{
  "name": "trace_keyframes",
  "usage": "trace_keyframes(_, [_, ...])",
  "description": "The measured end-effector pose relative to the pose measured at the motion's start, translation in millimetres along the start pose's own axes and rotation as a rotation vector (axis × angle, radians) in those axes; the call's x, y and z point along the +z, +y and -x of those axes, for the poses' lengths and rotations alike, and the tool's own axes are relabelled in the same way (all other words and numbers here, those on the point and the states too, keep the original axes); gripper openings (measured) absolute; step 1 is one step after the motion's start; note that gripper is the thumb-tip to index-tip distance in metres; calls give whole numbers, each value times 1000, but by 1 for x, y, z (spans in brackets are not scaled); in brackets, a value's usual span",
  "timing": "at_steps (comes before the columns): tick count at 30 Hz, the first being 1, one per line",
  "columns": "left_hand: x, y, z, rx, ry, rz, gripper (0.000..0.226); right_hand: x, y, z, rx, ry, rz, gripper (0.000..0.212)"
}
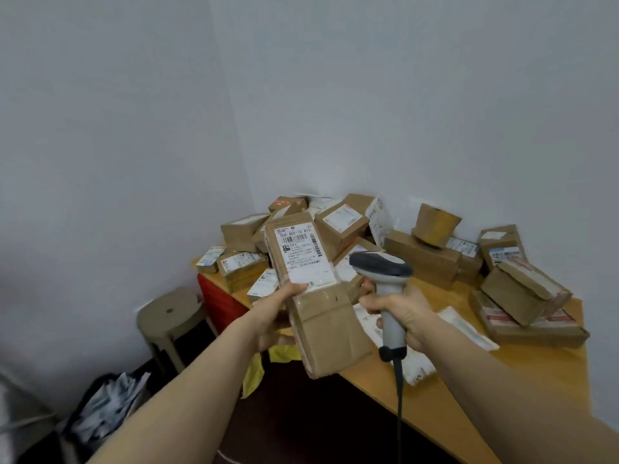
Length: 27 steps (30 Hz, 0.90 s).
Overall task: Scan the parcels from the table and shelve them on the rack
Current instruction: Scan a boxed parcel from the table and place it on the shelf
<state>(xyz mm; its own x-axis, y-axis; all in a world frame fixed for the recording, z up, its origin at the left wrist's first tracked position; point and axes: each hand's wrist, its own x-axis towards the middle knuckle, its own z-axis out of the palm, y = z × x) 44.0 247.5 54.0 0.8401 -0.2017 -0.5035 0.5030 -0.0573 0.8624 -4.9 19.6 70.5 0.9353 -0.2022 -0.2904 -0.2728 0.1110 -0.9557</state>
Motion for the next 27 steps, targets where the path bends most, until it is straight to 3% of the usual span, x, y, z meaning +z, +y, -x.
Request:
trace_keyframes(8, [-85,-43,66,35,69,175,40,106,35,42,-13,-149,0,28])
trace_keyframes(12, [-154,-61,128,136,149,183,56,180,33,84,-62,-236,16,29])
trace_keyframes(17, [-291,-109,244,241,425,208,41,327,60,169,-94,-432,56,37])
trace_keyframes(20, [-370,-147,328,279,530,217,49,424,85,235,-53,-602,6,38])
trace_keyframes(24, [-451,-195,436,304,713,291,62,535,113,318,61,-855,-3,62])
trace_keyframes(27, [-501,-225,507,327,828,354,66,607,127,374,63,-997,22,65])
